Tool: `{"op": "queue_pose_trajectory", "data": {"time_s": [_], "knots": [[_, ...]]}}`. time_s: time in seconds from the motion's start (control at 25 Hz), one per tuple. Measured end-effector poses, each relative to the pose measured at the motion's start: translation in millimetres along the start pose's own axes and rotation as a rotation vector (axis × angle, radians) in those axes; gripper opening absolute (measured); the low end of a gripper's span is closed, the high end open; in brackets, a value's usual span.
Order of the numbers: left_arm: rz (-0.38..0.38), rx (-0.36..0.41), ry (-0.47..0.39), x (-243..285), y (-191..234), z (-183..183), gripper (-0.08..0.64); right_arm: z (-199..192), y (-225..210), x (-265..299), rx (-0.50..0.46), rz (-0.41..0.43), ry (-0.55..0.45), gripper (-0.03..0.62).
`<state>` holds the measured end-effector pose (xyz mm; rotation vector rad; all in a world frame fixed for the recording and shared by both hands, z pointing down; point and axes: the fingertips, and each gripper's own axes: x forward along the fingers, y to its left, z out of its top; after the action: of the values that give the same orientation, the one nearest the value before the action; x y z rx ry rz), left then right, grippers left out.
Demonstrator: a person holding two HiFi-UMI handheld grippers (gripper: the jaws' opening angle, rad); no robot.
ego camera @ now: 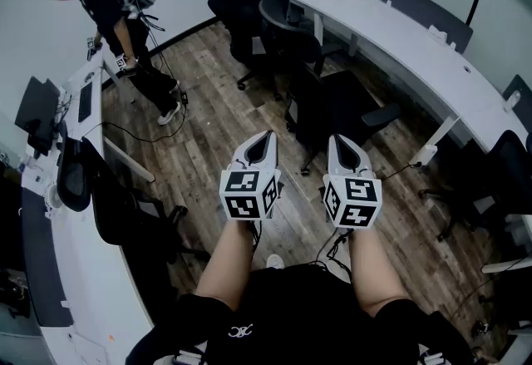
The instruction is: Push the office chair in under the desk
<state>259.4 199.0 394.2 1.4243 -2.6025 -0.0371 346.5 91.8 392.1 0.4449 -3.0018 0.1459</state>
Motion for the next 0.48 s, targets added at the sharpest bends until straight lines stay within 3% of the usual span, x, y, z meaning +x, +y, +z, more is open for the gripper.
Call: {"op": "queue_pose_trajectory", "data": {"time_s": [0.48], "knots": [[-0.025, -0.006, -0.005, 14, 44, 6, 0.009, 1, 25, 36, -0.007, -0.023, -0.007, 0.008]]}}
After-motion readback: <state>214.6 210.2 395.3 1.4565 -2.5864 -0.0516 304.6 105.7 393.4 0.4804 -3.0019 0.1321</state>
